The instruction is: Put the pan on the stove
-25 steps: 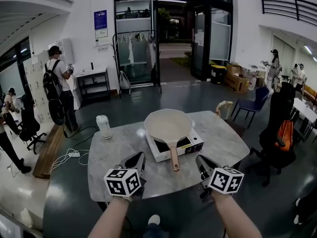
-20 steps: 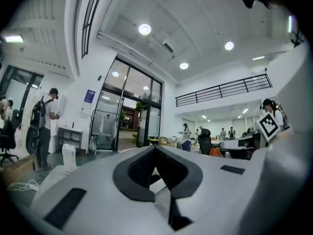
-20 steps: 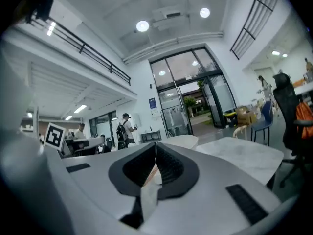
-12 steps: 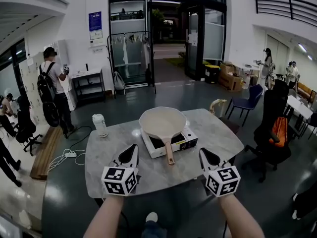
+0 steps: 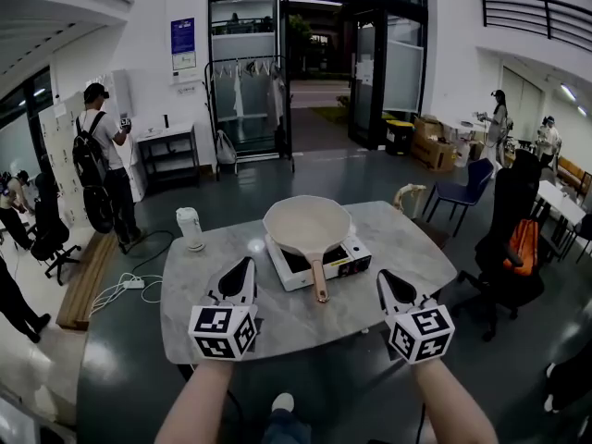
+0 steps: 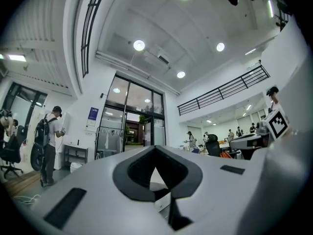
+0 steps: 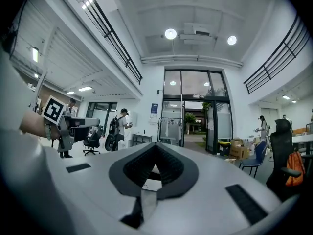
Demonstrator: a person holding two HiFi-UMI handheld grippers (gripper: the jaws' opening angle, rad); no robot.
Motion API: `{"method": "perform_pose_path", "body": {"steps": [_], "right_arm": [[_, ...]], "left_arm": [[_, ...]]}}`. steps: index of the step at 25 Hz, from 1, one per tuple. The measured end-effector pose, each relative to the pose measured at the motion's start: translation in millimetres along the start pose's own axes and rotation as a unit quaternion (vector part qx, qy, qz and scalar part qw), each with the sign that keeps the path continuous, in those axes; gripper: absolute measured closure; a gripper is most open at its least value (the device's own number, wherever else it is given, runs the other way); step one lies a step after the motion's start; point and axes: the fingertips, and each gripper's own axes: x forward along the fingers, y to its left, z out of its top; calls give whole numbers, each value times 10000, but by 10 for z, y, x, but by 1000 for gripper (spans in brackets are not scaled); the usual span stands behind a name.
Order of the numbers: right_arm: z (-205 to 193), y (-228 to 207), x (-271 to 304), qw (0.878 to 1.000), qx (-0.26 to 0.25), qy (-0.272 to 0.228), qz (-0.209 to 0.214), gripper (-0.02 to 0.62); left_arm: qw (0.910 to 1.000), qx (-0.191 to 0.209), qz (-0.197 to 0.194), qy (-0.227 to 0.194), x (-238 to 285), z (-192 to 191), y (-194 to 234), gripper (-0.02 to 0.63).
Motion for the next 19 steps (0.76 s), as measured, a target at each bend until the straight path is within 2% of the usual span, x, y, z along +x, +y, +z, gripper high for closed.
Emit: {"method": "perform_pose_path", "body": {"steps": [19], "right_arm": [[65, -62, -63, 9999, -14, 66, -122, 571]], "left_arm": [[10000, 10, -73, -27, -19, 93, -49, 595]]}}
